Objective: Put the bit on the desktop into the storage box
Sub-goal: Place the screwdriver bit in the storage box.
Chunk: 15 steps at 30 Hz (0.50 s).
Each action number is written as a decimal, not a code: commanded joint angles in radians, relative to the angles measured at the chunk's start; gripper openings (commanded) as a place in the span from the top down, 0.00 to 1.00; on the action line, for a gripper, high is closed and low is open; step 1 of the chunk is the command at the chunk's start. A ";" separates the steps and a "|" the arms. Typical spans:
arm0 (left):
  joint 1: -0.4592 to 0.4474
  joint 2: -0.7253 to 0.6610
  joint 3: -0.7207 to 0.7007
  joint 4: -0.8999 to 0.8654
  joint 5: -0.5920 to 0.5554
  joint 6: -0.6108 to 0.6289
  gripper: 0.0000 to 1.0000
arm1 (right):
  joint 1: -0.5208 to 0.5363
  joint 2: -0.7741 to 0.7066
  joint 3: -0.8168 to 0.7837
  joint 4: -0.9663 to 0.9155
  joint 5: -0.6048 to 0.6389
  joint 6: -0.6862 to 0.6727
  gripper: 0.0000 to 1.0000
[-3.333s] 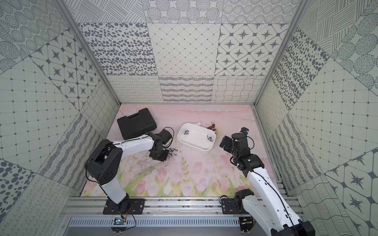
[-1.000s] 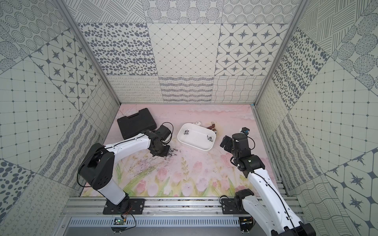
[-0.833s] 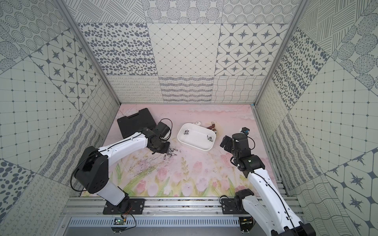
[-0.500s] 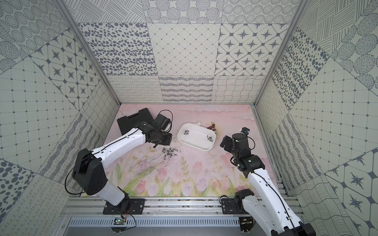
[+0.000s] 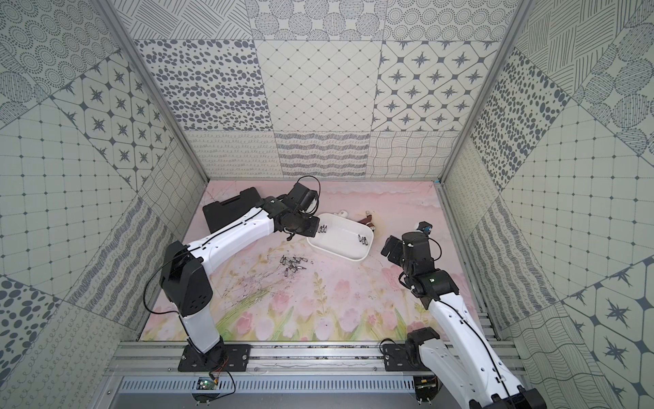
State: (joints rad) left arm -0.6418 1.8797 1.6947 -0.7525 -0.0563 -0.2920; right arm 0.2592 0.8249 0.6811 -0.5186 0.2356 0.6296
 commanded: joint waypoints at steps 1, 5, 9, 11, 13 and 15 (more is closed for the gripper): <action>-0.013 0.094 0.099 -0.038 -0.007 0.038 0.97 | -0.006 -0.004 -0.018 0.034 -0.002 0.018 0.03; -0.014 0.176 0.155 -0.044 -0.011 0.044 0.96 | -0.005 -0.007 -0.020 0.034 -0.007 0.019 0.03; -0.016 0.253 0.210 -0.044 -0.013 0.044 0.97 | -0.005 -0.009 -0.022 0.034 -0.007 0.021 0.03; -0.016 0.286 0.230 -0.041 -0.019 0.040 0.97 | -0.005 -0.008 -0.020 0.034 -0.007 0.021 0.03; -0.016 0.321 0.258 -0.045 -0.030 0.039 0.97 | -0.005 -0.004 -0.018 0.034 -0.009 0.019 0.03; -0.016 0.348 0.284 -0.050 -0.042 0.039 0.97 | -0.005 -0.003 -0.015 0.034 -0.011 0.016 0.03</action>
State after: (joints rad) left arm -0.6563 2.1750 1.9236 -0.7601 -0.0650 -0.2722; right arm 0.2592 0.8246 0.6712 -0.5190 0.2310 0.6441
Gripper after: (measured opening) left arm 0.095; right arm 0.967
